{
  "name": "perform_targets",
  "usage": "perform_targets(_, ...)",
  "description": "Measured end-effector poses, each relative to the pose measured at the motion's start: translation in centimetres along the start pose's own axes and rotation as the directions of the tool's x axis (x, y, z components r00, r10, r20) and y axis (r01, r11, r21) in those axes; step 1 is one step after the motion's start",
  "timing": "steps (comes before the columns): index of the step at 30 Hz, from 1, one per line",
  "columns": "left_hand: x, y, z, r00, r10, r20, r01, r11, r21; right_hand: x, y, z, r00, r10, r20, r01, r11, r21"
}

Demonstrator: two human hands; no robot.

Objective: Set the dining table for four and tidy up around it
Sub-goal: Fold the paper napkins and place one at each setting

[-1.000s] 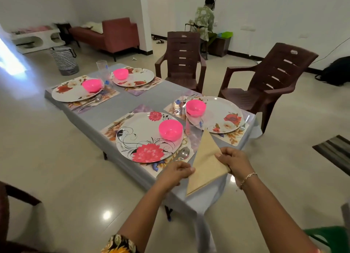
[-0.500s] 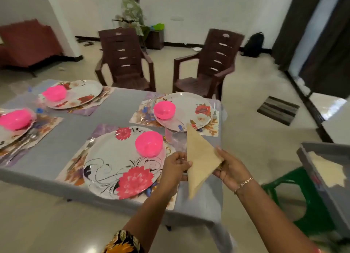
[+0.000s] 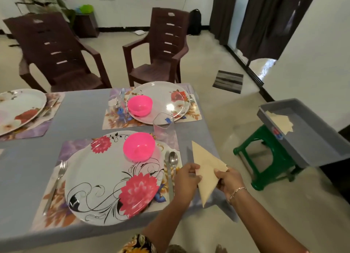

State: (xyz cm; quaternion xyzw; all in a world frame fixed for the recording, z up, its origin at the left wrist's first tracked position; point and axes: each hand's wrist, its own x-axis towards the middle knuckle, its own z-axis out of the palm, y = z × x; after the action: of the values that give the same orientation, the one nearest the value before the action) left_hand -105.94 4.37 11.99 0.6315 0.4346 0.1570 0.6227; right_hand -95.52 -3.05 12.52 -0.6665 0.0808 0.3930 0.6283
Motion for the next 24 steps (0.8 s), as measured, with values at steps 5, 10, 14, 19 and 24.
perform_targets(5,2.5,-0.7,-0.6,0.999,0.039,0.013,-0.041,0.982,0.182,2.3,-0.3,1.5,0.999,-0.047,0.014,0.049,0.985,-0.165)
perform_targets(10,4.8,-1.4,-1.4,0.998,0.057,0.012,-0.058,0.935,0.351,4.6,-0.6,3.0,0.992,-0.126,0.026,0.127,0.922,-0.366)
perform_targets(14,5.5,-1.9,-1.3,0.998,0.041,0.054,-0.061,0.89,0.451,6.0,-0.4,3.3,0.985,-0.171,-0.009,0.14,0.834,-0.534)
perform_targets(19,5.4,-2.1,-0.8,0.991,0.073,0.115,-0.13,0.759,0.638,6.1,-0.4,2.9,0.981,-0.194,-0.019,0.145,0.79,-0.596)
perform_targets(24,5.3,-2.2,-0.3,0.987,0.075,0.141,-0.156,0.651,0.743,6.7,-0.3,2.6,0.969,-0.239,0.058,0.202,0.644,-0.738)
